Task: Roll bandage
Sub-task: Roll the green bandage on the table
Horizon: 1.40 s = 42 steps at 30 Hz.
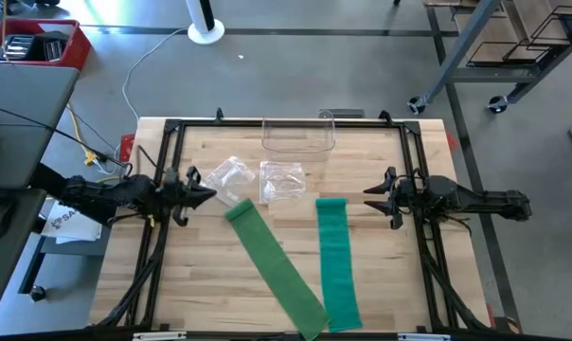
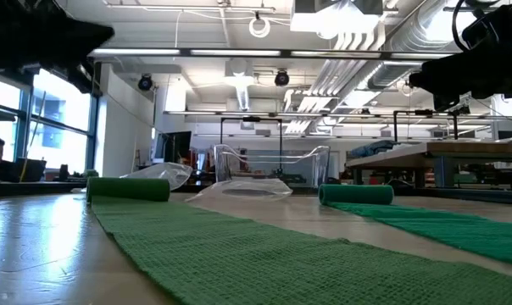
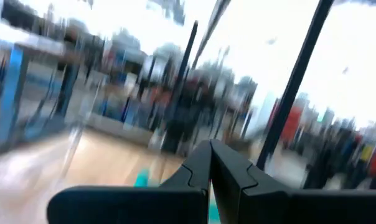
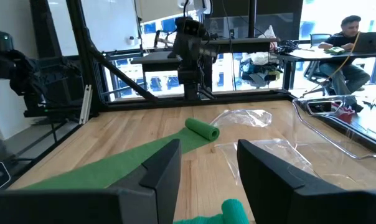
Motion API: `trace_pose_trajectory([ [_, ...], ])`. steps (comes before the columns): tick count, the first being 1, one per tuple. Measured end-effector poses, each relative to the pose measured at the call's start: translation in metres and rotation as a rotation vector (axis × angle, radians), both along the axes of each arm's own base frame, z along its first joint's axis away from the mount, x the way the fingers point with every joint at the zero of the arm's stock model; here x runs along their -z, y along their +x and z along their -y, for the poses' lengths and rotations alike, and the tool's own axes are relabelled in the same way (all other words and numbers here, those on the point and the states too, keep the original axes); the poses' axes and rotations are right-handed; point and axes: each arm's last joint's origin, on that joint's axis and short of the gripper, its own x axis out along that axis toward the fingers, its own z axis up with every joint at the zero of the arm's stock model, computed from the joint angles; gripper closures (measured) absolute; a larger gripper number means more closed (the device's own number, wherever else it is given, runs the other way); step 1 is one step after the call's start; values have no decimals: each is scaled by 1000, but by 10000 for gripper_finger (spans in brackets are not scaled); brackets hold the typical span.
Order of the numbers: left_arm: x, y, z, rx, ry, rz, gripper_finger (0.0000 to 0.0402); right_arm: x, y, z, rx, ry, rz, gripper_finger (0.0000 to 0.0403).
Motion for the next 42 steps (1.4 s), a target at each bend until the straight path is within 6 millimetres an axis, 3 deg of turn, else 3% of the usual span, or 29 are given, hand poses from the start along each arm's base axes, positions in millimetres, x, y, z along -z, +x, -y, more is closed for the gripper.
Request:
trace_pose_trajectory([
  [3,-17,-2,1,-19,79,141,399,0,0,0,0,0,0,253],
  [7,-45,7,3,-95,233,121,399,0,0,0,0,0,0,253],
  [13,-70,53,16,-63,455,-191,398,0,0,0,0,0,0,253],
  [18,-70,79,32,85,558,-480,373,0,0,0,0,0,0,253],
  [22,-61,85,50,237,553,-654,327,0,0,0,0,0,0,253],
  [26,-46,86,64,253,507,-787,275,0,0,0,0,0,0,253],
  [33,-9,86,78,97,482,-1068,211,0,0,0,0,0,0,253],
  [42,26,82,80,-185,386,-1289,188,0,0,0,0,0,0,253],
])
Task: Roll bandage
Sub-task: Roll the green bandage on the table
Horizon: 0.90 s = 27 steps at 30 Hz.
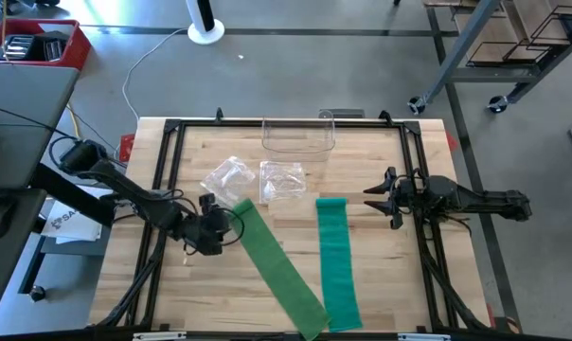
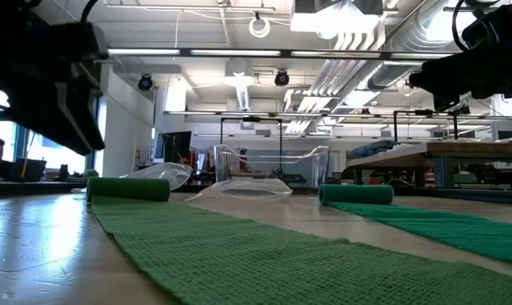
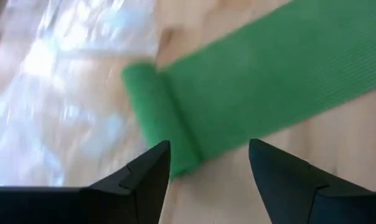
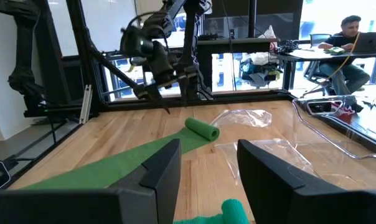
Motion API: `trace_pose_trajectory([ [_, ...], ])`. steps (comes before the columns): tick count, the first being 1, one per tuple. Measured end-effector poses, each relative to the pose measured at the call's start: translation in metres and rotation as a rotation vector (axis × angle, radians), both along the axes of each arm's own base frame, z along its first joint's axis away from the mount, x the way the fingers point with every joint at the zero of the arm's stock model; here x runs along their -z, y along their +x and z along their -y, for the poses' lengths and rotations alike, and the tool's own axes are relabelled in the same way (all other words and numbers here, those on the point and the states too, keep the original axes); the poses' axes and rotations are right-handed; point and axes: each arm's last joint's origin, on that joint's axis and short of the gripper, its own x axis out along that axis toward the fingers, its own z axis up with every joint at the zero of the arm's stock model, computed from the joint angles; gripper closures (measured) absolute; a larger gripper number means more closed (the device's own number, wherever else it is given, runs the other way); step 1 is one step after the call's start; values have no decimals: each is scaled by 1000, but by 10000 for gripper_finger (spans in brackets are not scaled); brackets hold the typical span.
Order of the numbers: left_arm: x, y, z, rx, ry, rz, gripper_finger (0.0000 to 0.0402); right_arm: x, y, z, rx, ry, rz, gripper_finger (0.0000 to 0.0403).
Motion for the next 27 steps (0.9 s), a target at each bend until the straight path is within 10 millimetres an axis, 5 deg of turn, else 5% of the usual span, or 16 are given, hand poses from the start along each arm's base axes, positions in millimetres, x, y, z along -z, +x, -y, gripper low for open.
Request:
trace_pose_trajectory([
  [13,30,-21,-5,-199,86,-29,188,0,0,0,0,0,0,253],
  [27,54,-20,-7,-221,148,90,188,0,0,0,0,0,0,253],
])
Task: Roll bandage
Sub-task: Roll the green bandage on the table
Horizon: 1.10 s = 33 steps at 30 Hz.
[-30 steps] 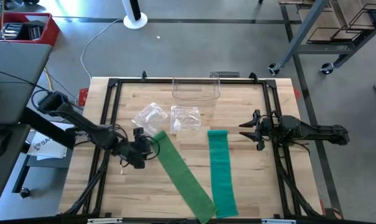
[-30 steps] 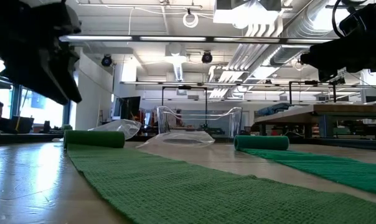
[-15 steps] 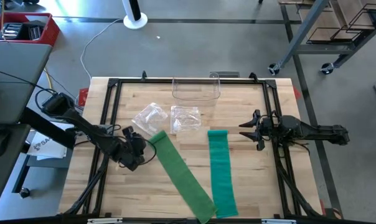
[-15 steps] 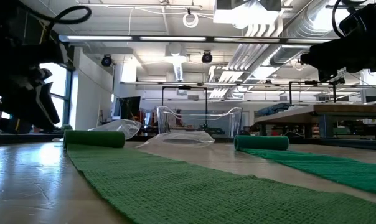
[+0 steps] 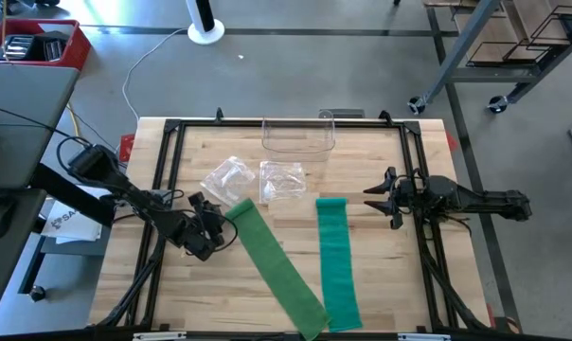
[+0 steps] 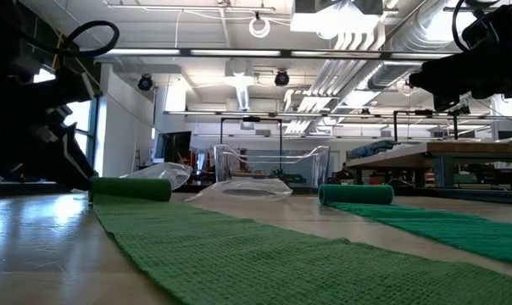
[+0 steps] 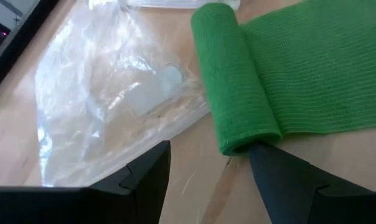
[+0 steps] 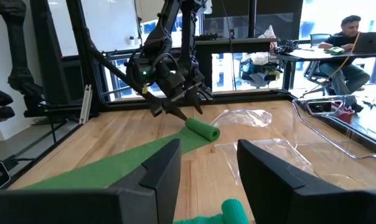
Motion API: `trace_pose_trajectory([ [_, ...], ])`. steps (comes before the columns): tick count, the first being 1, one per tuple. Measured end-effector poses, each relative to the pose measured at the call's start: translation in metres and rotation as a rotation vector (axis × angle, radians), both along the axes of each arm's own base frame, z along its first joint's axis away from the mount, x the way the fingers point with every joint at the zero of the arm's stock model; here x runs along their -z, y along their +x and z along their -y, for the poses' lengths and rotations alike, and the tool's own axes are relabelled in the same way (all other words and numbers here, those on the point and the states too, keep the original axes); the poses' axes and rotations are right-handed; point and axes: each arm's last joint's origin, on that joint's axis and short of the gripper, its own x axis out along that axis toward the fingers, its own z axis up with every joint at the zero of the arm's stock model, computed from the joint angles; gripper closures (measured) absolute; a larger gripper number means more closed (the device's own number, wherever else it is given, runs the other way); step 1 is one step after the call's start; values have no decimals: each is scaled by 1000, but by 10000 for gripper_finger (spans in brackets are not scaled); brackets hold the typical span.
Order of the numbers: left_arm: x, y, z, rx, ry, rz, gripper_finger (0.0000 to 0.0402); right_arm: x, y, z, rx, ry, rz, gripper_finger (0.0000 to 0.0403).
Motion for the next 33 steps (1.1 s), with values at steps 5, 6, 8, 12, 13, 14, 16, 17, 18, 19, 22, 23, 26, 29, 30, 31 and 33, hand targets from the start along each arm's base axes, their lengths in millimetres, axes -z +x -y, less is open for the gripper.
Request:
trace_pose_trajectory([
  [5,13,0,0,-2,-14,46,189,0,0,0,-1,0,0,253],
  [6,14,1,0,-4,-5,50,191,0,0,0,0,0,0,253],
  [8,16,1,0,-7,16,54,198,0,0,0,0,0,0,253],
  [12,20,3,1,-11,35,69,220,0,0,0,0,0,0,253],
  [13,21,4,1,-11,35,74,226,0,0,0,0,0,0,253],
  [14,23,6,2,-10,34,79,232,0,0,0,0,0,0,253],
  [16,25,8,4,0,37,85,241,0,0,0,0,0,0,253],
  [17,25,9,4,3,37,88,245,0,0,0,0,0,0,253],
  [18,25,9,4,7,38,87,248,0,0,0,0,0,0,253],
  [19,25,9,4,8,36,86,250,0,0,0,0,0,0,253],
  [22,23,7,4,17,33,70,251,0,0,0,0,0,0,253],
  [23,21,7,3,27,35,61,250,0,0,0,0,0,0,253],
  [26,15,7,4,64,41,58,244,0,0,0,-1,0,0,253],
  [29,12,8,3,84,53,54,237,0,0,0,0,0,0,253],
  [30,12,8,2,85,58,50,236,0,0,0,0,0,0,253],
  [31,12,9,1,86,64,44,235,0,0,0,0,0,0,253],
  [33,12,10,-2,85,79,26,234,0,0,0,0,0,0,253],
])
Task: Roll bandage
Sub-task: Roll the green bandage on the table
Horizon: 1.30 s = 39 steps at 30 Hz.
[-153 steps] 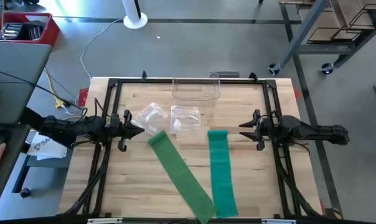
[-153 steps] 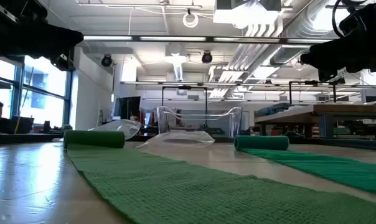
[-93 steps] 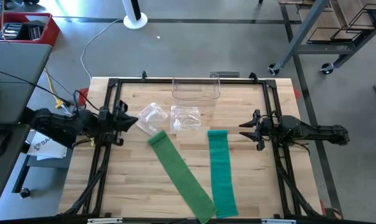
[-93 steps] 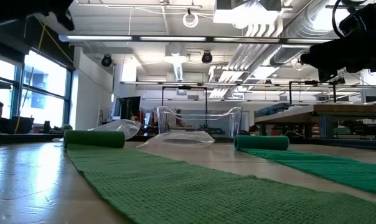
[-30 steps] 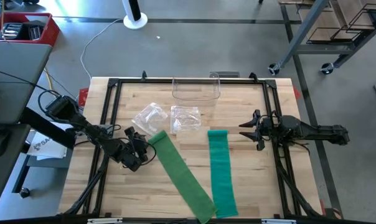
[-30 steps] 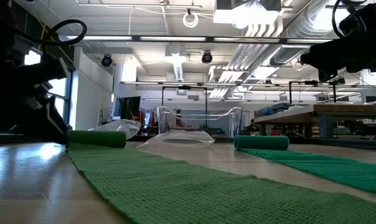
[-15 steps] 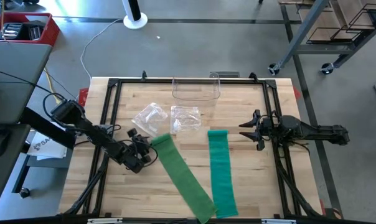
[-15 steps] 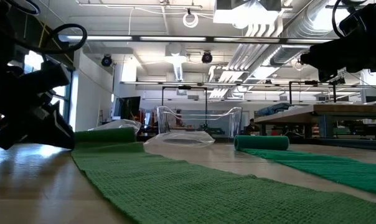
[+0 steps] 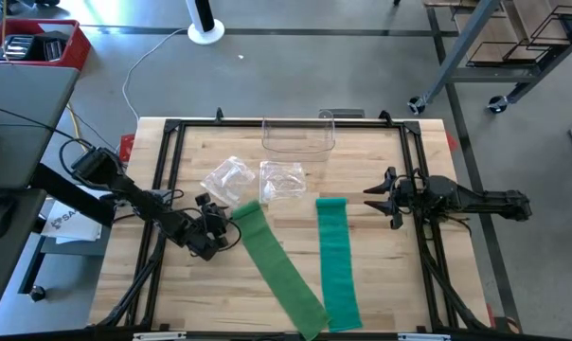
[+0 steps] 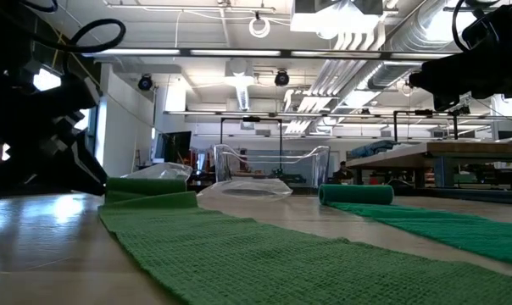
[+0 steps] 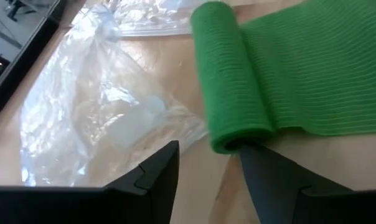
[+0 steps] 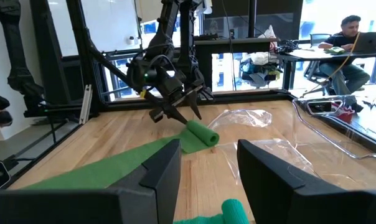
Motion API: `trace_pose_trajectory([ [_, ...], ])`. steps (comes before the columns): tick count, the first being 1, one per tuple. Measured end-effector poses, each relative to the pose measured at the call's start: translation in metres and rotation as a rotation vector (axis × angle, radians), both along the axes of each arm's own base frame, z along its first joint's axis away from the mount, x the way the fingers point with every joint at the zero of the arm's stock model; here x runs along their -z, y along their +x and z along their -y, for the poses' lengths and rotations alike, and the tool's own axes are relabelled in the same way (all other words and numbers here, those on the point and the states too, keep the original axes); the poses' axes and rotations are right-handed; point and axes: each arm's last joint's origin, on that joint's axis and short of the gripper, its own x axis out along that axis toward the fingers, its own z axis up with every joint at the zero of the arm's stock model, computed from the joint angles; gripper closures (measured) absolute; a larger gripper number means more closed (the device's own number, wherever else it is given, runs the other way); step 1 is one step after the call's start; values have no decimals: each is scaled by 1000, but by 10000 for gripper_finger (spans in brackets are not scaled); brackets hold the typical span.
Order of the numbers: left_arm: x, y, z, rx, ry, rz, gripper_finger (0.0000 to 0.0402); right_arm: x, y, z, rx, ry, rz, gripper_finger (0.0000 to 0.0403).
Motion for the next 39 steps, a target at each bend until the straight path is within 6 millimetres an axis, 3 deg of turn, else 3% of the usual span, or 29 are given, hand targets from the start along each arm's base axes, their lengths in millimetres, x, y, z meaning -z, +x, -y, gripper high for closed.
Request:
trace_pose_trajectory([
  [8,-1,9,-6,76,61,-69,234,0,0,0,0,0,0,253],
  [13,-5,18,-4,119,60,-18,243,0,0,0,0,0,0,253],
  [30,3,31,-5,6,-6,119,366,0,0,0,0,0,0,253],
  [34,-13,39,2,16,-4,197,393,0,0,0,0,0,0,253],
  [39,-55,55,16,94,61,276,393,0,0,0,0,0,0,253],
])
